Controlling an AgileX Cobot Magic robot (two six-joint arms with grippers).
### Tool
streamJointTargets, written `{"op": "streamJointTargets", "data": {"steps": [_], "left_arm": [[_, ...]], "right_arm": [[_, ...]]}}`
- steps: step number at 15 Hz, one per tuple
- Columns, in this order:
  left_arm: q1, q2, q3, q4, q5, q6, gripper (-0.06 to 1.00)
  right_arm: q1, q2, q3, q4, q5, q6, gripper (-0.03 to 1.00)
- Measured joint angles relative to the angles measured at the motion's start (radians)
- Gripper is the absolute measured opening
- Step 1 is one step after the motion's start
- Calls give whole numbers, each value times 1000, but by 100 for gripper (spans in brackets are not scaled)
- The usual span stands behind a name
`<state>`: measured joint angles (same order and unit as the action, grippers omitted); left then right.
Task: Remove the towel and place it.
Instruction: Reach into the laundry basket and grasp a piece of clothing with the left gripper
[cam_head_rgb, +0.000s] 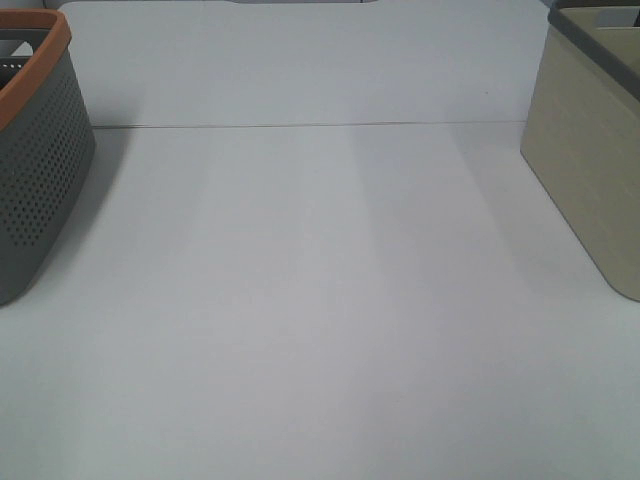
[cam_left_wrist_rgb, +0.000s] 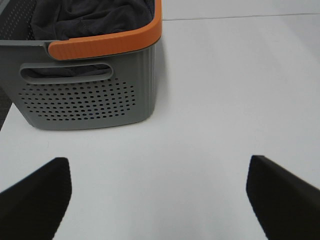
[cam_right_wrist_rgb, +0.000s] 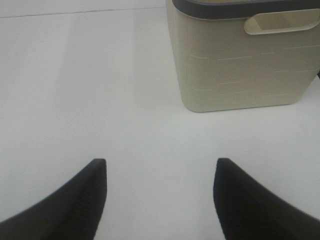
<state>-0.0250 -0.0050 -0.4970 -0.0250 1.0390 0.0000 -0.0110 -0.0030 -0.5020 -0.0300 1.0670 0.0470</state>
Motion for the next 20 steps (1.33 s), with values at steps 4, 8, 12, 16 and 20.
{"op": "streamJointTargets", "data": {"steps": [4, 8, 12, 16, 20], "left_arm": [[0, 0, 0, 0, 0, 0, 89], [0, 0, 0, 15, 0, 9, 89], [0, 0, 0, 25, 0, 9, 89], [0, 0, 0, 25, 0, 9, 89], [0, 0, 0, 25, 0, 7, 89]], "right_arm": [[0, 0, 0, 0, 0, 0, 63], [0, 0, 0, 0, 0, 0, 63], [0, 0, 0, 0, 0, 0, 63], [0, 0, 0, 0, 0, 0, 63], [0, 0, 0, 0, 0, 0, 63]]}}
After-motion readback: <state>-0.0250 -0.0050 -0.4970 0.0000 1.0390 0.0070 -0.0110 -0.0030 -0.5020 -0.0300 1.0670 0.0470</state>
